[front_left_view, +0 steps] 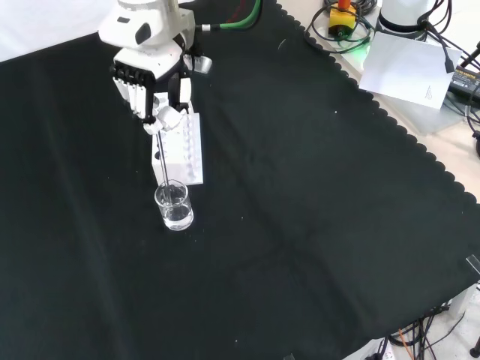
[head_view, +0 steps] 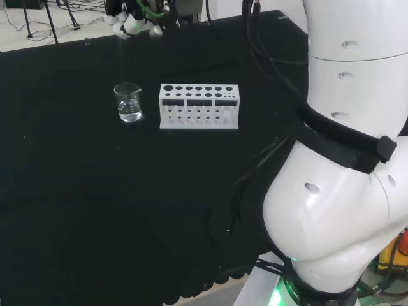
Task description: Stir in the beaker to the left of the white test tube rack with the glass rod.
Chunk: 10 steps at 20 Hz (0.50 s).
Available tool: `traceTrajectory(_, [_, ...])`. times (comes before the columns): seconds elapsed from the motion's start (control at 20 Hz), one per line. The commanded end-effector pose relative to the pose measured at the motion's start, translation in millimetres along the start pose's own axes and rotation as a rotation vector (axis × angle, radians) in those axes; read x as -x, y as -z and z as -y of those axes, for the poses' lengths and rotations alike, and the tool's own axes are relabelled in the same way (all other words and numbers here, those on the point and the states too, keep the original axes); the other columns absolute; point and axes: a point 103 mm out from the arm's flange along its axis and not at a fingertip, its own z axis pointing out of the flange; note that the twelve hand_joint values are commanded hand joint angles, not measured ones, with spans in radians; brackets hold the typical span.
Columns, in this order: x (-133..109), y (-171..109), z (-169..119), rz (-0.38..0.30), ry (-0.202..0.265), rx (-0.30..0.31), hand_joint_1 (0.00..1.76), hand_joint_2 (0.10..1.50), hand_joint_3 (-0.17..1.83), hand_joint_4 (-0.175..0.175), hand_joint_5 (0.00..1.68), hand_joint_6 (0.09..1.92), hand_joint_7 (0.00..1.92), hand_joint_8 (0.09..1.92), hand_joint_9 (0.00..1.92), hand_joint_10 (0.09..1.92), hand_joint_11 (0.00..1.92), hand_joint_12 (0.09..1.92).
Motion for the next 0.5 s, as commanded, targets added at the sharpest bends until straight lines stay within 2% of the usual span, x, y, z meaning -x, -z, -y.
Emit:
traceTrajectory(0.05, [5.7, -17.1, 0.6, -0.016, 0.017, -0.021, 1.33, 0.59, 0.8, -0.175, 1.21, 0.58, 1.33, 0.9, 1.87, 0.43, 1.74, 0.76])
traceTrajectory(0.5, [14.8, -25.9, 1.8, -0.012, 0.006, -0.035, 1.33, 0.59, 0.81, -0.175, 1.21, 0.58, 1.34, 0.9, 1.88, 0.43, 1.74, 0.76])
